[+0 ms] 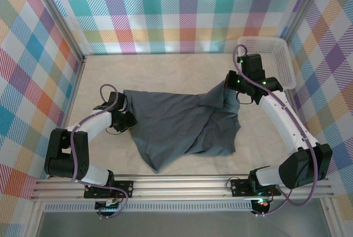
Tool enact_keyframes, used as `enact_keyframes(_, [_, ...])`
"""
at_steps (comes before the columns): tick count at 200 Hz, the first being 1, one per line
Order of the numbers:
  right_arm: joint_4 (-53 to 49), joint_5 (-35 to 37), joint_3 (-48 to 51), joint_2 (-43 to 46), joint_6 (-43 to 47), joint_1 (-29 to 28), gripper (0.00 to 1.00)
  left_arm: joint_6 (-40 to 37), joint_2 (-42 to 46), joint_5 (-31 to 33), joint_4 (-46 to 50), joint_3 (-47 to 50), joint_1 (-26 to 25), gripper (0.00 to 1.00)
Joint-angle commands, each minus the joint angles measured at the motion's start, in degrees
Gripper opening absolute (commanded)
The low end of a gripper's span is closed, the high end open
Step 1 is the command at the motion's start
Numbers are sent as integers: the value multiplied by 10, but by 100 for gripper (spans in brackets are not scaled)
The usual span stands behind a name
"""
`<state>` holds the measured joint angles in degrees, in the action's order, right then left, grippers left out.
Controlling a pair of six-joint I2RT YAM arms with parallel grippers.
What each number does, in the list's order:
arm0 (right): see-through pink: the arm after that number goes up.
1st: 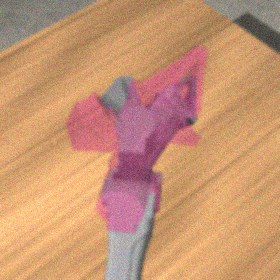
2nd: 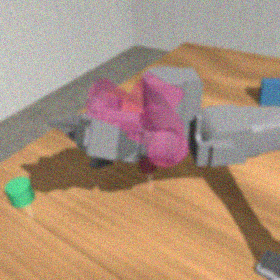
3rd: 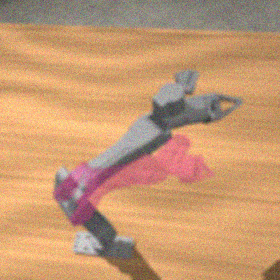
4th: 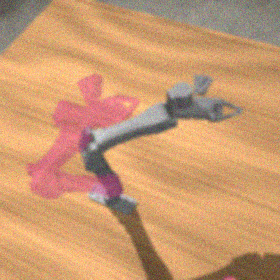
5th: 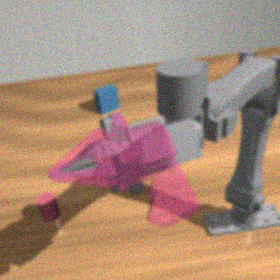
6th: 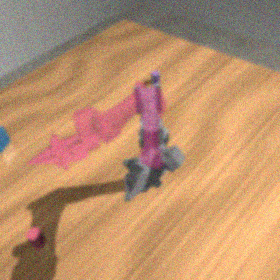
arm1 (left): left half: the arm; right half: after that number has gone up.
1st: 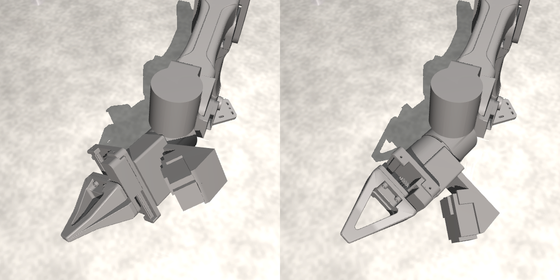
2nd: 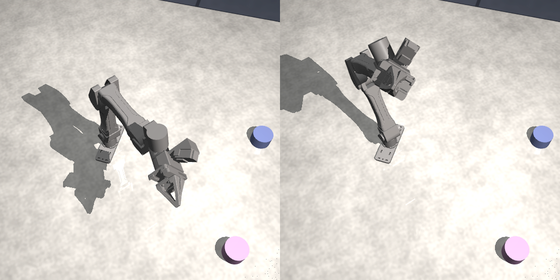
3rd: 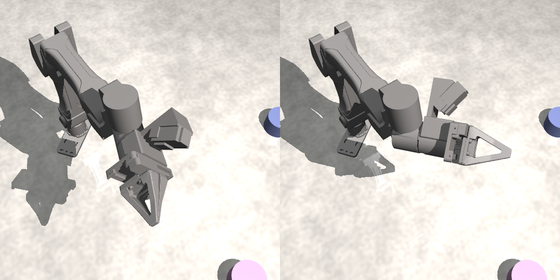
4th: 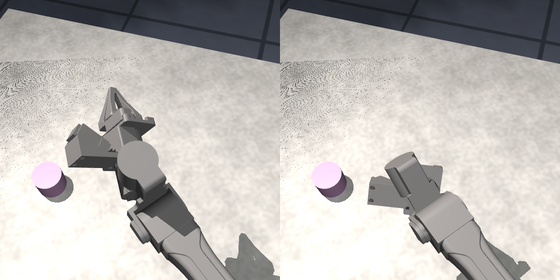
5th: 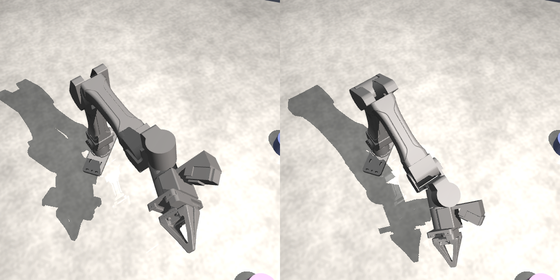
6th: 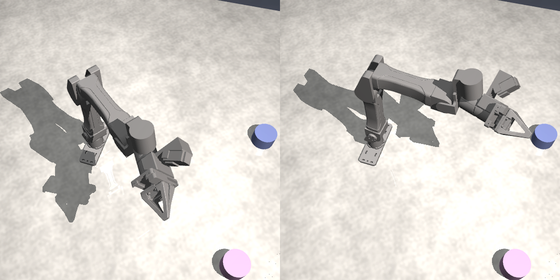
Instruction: Fold the inside-out t-shirt
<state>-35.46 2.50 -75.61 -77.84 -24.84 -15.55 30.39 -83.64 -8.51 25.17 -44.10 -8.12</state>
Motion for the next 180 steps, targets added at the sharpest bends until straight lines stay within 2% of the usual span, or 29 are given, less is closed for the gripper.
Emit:
enact_keyframes(1, [3,-1,-4,7,-4,0,0,-3,-12,2,8,-15,-2,32])
enact_keyframes(21, [4,-2,-4,6,-4,0,0,-11,-15,25,23,-16,-1,40])
enact_keyframes(49, [4,-2,-3,5,-4,0,0,-13,-22,11,10,-11,-1,41])
enact_keyframes(70, [4,-5,-2,4,-5,1,0,-4,-30,-3,-9,-9,-2,39])
enact_keyframes(119, [1,-3,3,8,-5,1,0,-2,-26,-16,-19,-11,-2,25])
enact_keyframes(180, [2,-6,3,4,-7,0,0,-4,-1,-34,-22,-4,-1,20])
